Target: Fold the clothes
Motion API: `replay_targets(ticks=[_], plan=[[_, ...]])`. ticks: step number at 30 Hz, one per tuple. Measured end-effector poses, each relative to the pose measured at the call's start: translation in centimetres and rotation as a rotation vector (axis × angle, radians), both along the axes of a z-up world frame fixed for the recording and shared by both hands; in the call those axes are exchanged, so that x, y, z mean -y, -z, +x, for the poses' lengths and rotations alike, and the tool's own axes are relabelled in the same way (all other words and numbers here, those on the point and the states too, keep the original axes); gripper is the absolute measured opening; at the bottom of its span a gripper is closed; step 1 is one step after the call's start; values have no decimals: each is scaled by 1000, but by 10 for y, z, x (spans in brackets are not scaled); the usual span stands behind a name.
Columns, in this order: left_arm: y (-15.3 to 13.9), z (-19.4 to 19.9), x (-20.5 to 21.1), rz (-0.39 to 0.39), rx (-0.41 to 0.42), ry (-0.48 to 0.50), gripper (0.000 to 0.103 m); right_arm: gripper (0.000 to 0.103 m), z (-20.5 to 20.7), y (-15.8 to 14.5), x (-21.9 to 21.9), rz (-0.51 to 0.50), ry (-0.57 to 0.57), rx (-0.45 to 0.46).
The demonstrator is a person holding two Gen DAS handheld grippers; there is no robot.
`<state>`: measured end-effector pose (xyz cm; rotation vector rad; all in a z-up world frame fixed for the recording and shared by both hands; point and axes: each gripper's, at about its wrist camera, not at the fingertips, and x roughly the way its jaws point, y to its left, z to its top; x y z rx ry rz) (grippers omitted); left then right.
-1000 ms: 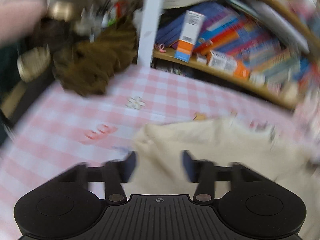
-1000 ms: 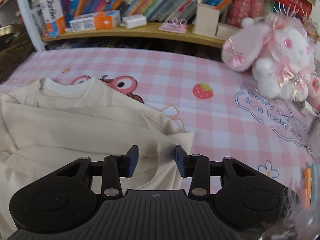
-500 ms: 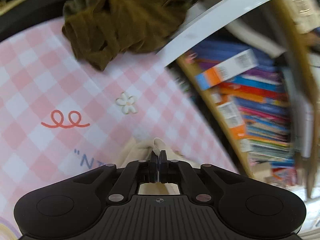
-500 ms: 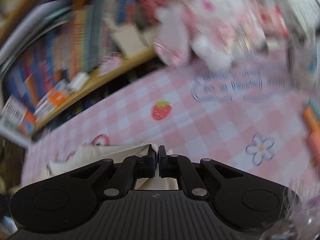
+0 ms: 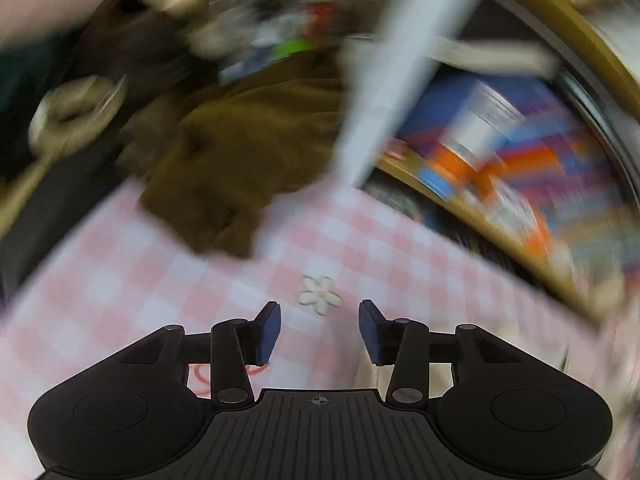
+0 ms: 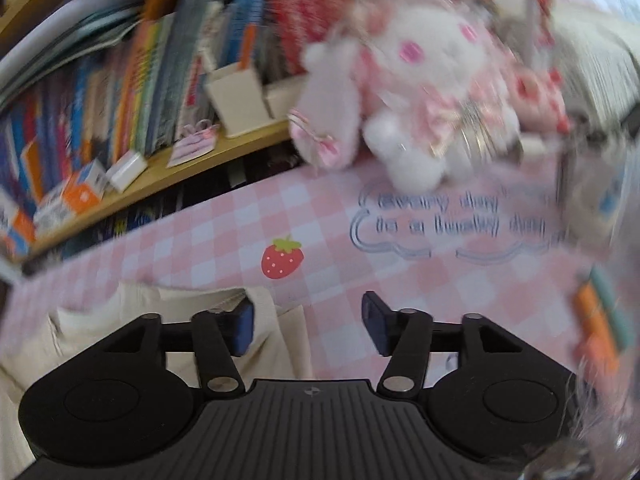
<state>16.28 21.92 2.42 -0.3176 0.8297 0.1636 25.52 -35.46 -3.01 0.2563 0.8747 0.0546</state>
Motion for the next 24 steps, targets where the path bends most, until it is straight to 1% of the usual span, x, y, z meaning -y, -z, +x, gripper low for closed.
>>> replay_targets(ticks=[1,2,3,4,6,8,11,13,14,16,17,18,19,21,22,23,24], plan=[[-2,-1,15,75,3,84,48,59,2,-1,0,-17,-17,2],[-3,-2,30,150,5,167,52,59,4,-2,4,3,-9,-9],[-3,-4,48,223,9,253,53,59,4,-2,11,57,23,-34],[-2,-5,66,295,14,339,54,59,8,1,20,156,93,-79],[5,-4,97,349,17,490,55,57,9,9,36,345,226,-139],[14,-4,130,402,24,635,55,55,7,8,34,366,270,-131],[33,-7,174,539,48,789,56,55,7,6,23,323,277,-127],[43,-4,196,621,54,879,58,55,9,13,25,371,303,-158],[48,1,205,643,51,916,58,55,11,16,28,378,326,-170],[55,17,213,618,9,972,56,55,11,21,33,398,356,-182],[56,30,213,554,-11,970,45,55,9,22,36,418,368,-183],[55,45,207,470,-27,923,38,55,6,21,38,430,378,-174],[54,63,194,373,-40,819,38,56,3,20,40,443,387,-164],[54,88,161,253,-53,543,39,58,1,9,29,392,265,-131],[56,95,146,224,-80,416,38,59,0,3,24,366,204,-114],[56,94,138,226,-94,384,38,59,-2,-3,12,298,105,-101],[55,92,132,234,-104,375,39,59,-6,-10,-6,181,-24,-71]])
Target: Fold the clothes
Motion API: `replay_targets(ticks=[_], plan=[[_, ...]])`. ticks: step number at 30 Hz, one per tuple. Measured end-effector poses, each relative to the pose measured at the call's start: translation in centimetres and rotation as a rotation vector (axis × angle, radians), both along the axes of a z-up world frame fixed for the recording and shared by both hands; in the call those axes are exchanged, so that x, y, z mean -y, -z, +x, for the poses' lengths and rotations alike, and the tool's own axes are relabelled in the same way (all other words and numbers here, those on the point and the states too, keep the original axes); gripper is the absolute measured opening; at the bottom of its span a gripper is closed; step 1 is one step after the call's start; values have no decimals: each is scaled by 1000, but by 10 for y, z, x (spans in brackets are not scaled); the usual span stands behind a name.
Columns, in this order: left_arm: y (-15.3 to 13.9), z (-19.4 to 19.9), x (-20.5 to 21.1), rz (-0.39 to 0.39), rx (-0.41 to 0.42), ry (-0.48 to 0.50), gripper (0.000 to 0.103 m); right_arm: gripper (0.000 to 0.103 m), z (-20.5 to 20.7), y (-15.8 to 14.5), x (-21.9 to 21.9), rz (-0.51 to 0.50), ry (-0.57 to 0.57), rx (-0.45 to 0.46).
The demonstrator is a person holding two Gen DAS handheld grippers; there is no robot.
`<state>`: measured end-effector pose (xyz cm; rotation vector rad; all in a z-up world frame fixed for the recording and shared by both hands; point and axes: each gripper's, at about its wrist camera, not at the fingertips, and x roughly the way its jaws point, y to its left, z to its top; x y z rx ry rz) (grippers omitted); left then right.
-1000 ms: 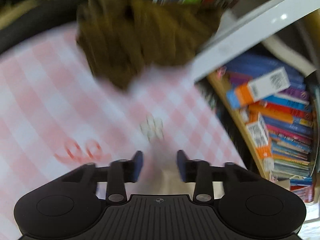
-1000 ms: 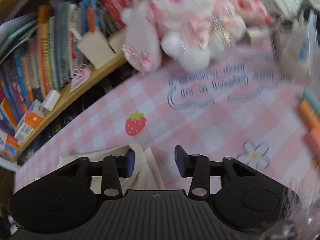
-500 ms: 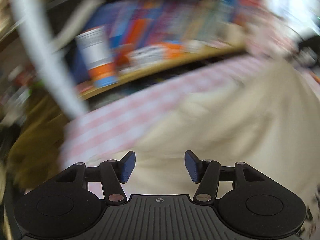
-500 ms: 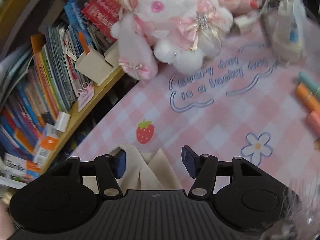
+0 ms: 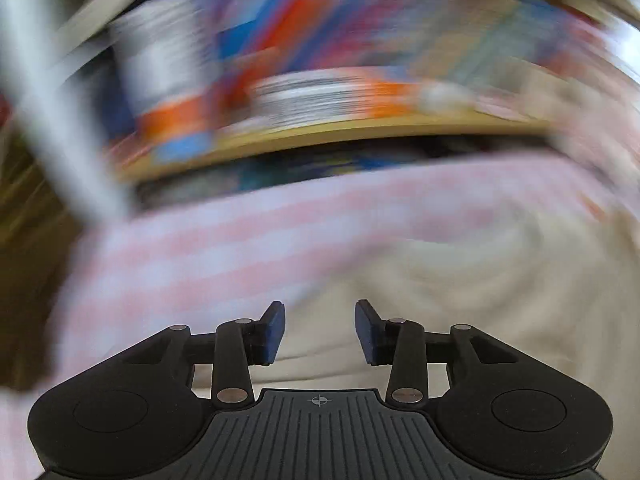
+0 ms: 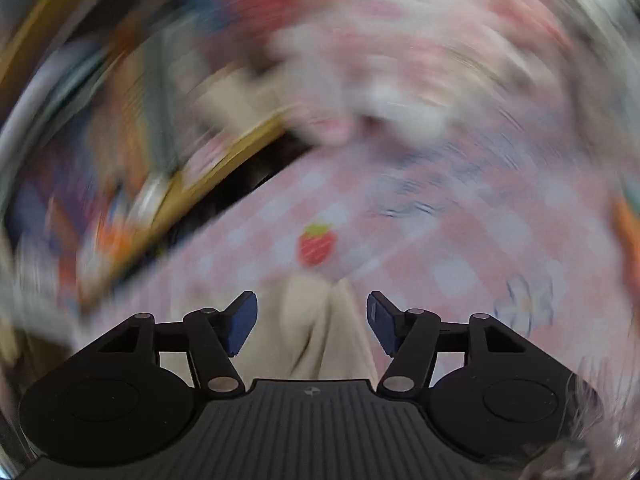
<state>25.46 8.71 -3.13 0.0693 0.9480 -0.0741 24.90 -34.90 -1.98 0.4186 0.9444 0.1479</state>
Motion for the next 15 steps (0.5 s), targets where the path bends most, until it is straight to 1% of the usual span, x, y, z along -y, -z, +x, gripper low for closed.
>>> replay_targets(ticks=[1,2,3,4,5,6,7,9,10,14,15], plan=[[0,-3,-6,10,-7,-9,39,59,-5,-7,-18,-113,-130,44],[-1,-6,-12,20,-14,-19,39,59,-15,-9,-39,-248,-272,105],[-4,-14,-13,41,1,-4,39,59,-26,-10,-61,-382,-415,166],[-8,-26,-12,49,21,25,39,58,-38,-6,-80,-477,-555,209],[-13,-40,-9,32,46,69,40,58,-50,-1,-99,-571,-696,252],[-19,-54,-5,10,73,117,42,56,-59,4,-111,-601,-788,267],[-23,-65,0,-4,96,153,43,55,-65,8,-123,-610,-866,275],[-28,-87,13,-20,136,213,47,55,-73,17,-148,-610,-973,291],[-27,-94,21,-17,144,226,47,55,-74,20,-160,-619,-1013,302],[-20,-121,48,-35,143,227,47,54,-75,33,-203,-679,-1157,344],[-17,-127,51,-38,143,223,47,54,-73,35,-210,-707,-1182,357]])
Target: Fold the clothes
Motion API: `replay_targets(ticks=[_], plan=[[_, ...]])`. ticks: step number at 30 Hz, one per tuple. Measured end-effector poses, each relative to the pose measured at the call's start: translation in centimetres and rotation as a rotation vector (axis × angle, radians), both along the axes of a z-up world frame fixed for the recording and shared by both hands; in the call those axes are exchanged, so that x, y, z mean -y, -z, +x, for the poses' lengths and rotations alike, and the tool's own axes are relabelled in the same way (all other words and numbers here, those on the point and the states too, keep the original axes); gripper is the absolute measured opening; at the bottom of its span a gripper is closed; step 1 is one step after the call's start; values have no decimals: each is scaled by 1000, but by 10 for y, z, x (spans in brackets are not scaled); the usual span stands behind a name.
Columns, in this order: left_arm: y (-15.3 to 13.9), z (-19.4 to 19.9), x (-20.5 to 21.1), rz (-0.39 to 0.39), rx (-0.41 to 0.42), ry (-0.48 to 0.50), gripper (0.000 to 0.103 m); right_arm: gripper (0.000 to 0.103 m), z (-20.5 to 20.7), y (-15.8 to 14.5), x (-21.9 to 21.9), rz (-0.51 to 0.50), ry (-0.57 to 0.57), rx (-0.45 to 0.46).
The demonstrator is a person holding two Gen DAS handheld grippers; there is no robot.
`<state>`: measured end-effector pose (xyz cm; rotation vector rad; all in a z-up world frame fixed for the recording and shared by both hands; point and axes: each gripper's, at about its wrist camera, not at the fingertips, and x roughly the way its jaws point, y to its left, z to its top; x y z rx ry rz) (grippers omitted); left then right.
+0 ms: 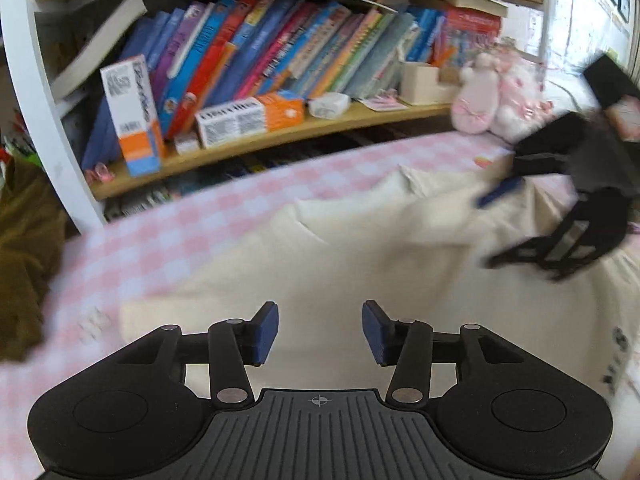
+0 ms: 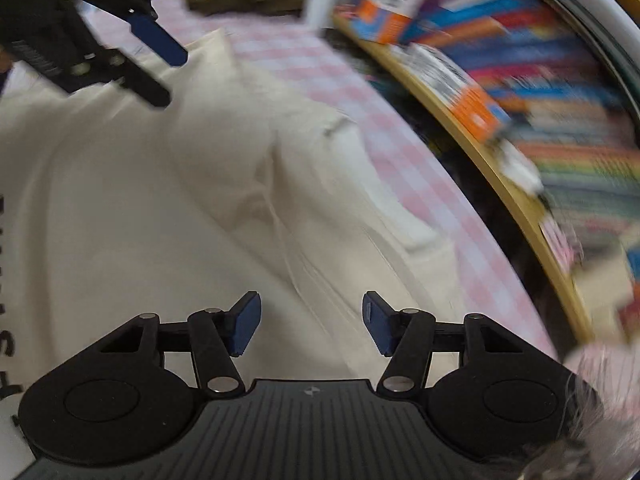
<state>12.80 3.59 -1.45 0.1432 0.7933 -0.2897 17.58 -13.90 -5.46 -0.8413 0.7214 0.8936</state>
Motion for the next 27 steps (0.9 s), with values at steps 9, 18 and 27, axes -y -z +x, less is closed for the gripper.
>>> replay_targets(ticks=[9,18,27], plan=[[9,-58,-15,11,-70,-111,48,43,111,-54,30,269,599,191],[9,-61,-74,-87,-52,-355,48,45,102,-31,161,323,803,-26],[-1,17,-132,0,-26,-362,48,43,111,-7,163,314,785,-142]])
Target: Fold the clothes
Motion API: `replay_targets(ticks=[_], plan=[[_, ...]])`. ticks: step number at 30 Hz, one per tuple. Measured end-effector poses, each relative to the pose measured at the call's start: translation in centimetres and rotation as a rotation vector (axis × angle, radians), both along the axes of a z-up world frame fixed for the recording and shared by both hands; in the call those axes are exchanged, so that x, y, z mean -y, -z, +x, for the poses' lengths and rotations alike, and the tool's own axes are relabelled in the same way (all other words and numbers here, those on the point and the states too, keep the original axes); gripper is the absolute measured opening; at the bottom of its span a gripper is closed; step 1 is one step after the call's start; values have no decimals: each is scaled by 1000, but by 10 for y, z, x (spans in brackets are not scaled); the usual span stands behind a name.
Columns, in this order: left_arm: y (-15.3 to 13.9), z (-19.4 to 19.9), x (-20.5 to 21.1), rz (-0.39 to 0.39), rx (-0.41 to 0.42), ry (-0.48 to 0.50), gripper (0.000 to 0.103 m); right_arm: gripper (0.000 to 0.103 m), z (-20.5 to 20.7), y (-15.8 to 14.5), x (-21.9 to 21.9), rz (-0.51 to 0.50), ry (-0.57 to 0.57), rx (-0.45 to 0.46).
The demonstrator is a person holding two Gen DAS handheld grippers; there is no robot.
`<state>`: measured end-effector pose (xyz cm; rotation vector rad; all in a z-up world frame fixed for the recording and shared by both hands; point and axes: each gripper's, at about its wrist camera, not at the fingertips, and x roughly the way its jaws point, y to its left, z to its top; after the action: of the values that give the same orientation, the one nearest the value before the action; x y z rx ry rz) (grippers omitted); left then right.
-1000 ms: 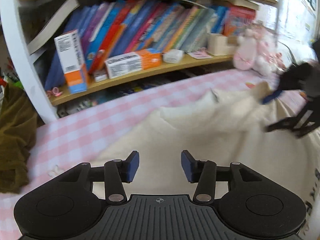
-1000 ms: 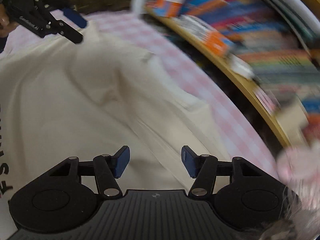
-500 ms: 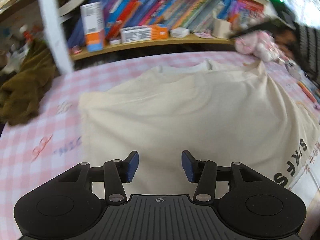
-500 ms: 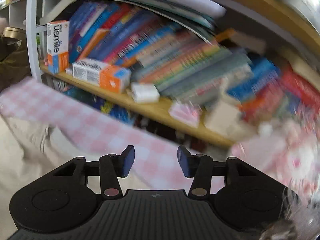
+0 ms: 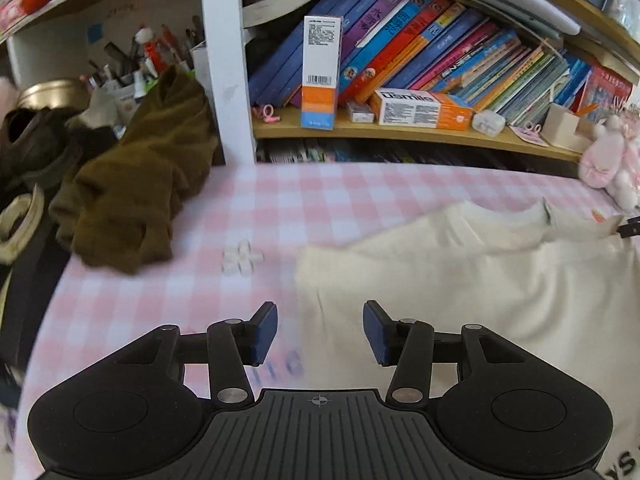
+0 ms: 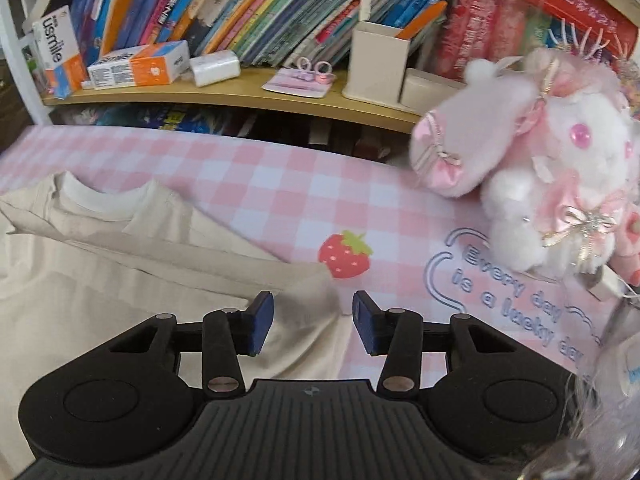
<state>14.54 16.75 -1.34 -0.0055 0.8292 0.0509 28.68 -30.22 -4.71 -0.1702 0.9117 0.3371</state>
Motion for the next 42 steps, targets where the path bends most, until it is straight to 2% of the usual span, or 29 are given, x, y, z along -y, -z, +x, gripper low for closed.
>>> replay_targets(ticks=[3,6,8,10,11,12,13,14,17,18,20,22,23,25,26,27,29,30,31,32,33,36,39,42], plan=[[4,17,-11,8,-10,-6,48,43,-6,-8,8,49,-18,8],[10,29,-17,-24,-13,-1,48,42,-7,-7,12,-24,-25,-2],[16,38,-18,-50,-21,10,48,39,1,-1,13,-23,-7,-28],[23,48,-15,-60,-35,35,47,32,9,3,12,25,13,-43],[27,53,-12,-59,-44,53,43,30,13,5,9,33,18,-53],[31,57,-9,-50,-57,77,27,26,17,7,5,40,22,-63],[34,59,-6,-32,-67,100,12,16,18,9,1,12,22,-67],[34,60,-2,-5,-69,118,3,9,20,11,-4,-16,21,-72],[10,27,14,115,92,175,3,5,0,-8,-1,4,32,13],[1,15,16,122,139,179,3,5,-11,-20,6,39,43,52],[-18,-10,17,118,228,181,3,5,-31,-39,23,103,78,105],[-28,-13,9,67,254,168,3,5,-43,-52,36,142,122,143],[-25,-5,4,38,242,147,3,5,-45,-56,41,149,148,159],[-16,16,-8,-18,209,101,3,5,-35,-52,45,144,202,170],[-6,29,-10,-25,168,77,4,5,-26,-47,46,141,227,164],[6,43,-11,-26,120,54,10,5,-16,-35,44,139,247,133],[34,67,-11,35,-31,-14,15,8,5,-12,41,135,286,69],[39,70,-10,58,-51,-41,17,14,14,1,37,98,306,24],[42,70,-9,79,-56,-65,20,21,14,8,37,76,320,11],[38,64,-10,77,-35,-85,31,23,15,14,36,54,334,-2],[30,51,-14,57,-7,-99,38,26,8,11,41,76,345,14],[4,11,-25,-13,78,-136,48,29,-21,-4,54,130,340,51],[-12,-41,-30,-99,114,-181,50,29,-62,-18,58,133,287,59],[-12,-91,-28,-218,94,-251,50,30,-108,-25,54,171,261,45]])
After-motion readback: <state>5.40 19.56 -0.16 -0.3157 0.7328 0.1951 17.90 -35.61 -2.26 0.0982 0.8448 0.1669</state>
